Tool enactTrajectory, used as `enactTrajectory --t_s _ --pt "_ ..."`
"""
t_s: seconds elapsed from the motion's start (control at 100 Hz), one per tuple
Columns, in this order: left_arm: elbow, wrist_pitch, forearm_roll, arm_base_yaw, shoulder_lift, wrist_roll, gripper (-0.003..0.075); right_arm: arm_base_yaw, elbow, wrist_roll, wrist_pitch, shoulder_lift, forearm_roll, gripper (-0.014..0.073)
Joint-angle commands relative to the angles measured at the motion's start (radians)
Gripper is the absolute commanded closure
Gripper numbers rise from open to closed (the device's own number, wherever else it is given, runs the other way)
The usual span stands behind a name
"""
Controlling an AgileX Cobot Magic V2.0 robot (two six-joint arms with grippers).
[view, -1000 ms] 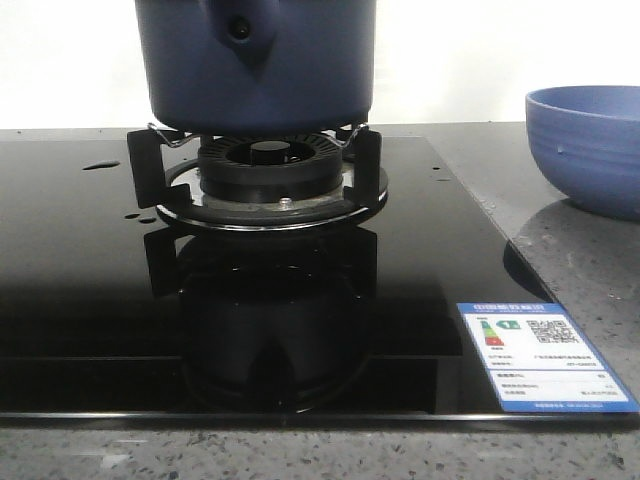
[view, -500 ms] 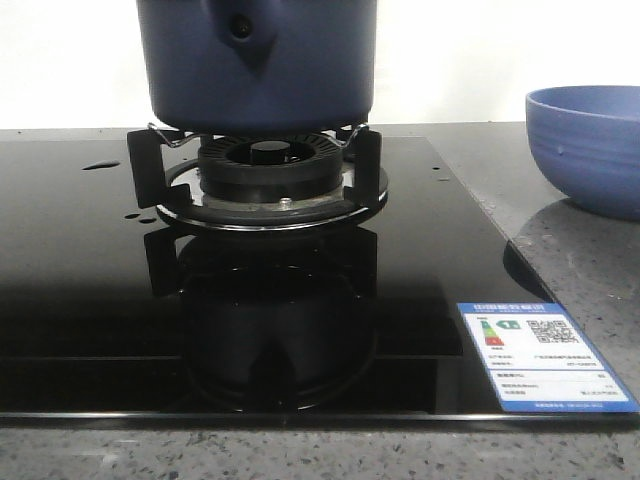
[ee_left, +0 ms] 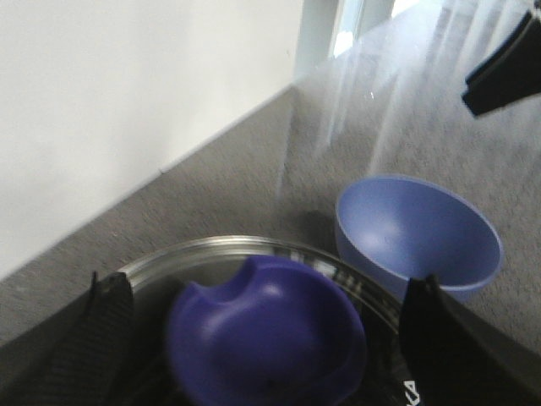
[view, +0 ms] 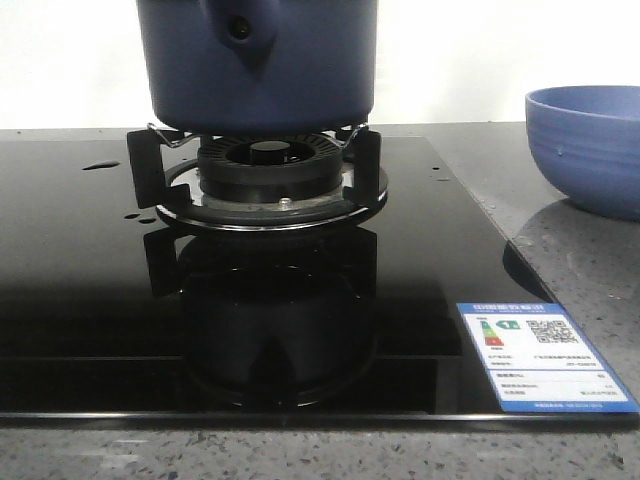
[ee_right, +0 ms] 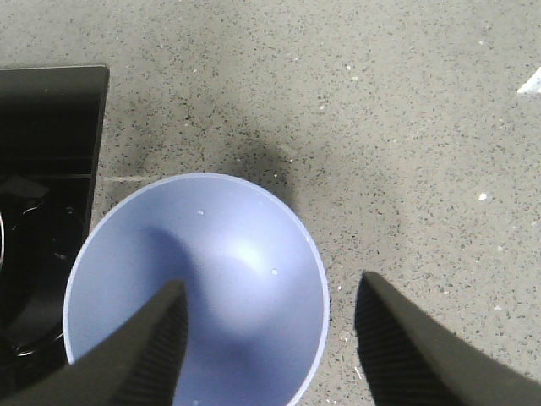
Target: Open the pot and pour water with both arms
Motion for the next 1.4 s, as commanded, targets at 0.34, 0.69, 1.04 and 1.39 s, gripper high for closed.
enactTrajectory --t_s 0.34,0.69,1.04,1.39 --pt "-0.036 0.038 -0.084 0.248 -0.286 -0.109 0.0674 -0.005 0.006 -0.204 -0.235 -0.064 0.479 0.0573" --pt "0.175 -0.308 0.002 0.285 -0.506 -0.184 0.0740 0.128 0.381 -0.730 -0.724 -0.331 0.769 0.0640" --pt "0.790 -0.689 0.000 0.240 -0.957 -0.132 0.0739 0.279 0.911 -0.794 -1.070 -0.701 0.769 0.0640" --pt "1.063 -0.712 -0.160 0.240 -1.254 -0.132 0.0739 0.280 1.127 -0.794 -1.121 -0.878 0.774 0.0640"
